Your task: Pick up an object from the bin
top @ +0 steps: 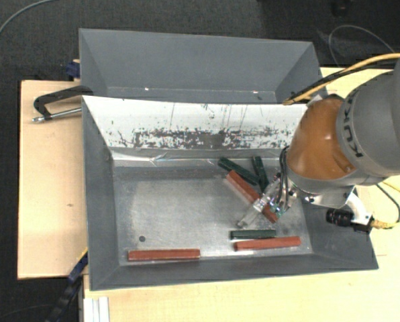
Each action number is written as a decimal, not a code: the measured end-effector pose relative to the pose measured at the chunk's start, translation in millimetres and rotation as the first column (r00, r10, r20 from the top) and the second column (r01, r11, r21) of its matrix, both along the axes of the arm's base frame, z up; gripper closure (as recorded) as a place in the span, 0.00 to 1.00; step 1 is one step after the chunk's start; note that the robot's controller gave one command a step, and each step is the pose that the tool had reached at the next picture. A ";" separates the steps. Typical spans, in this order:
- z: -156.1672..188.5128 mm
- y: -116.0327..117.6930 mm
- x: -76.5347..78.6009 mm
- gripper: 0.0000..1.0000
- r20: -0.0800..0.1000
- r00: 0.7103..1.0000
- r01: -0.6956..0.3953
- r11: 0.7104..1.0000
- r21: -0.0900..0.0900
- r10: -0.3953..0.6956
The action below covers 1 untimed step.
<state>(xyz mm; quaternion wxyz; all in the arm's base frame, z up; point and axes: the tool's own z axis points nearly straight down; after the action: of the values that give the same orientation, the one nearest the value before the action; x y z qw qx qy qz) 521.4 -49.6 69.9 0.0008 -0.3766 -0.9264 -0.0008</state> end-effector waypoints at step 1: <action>3.4 -0.8 2.8 1.00 0.010 1.000 0.001 1.000 -0.002 -0.001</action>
Offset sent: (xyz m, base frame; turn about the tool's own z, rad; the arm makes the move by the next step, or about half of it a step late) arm 0.0000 0.0000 0.0000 0.0000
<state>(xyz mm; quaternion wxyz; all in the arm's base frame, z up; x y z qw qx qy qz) 524.2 -50.4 73.4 -0.0045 -0.3769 -0.9262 -0.0017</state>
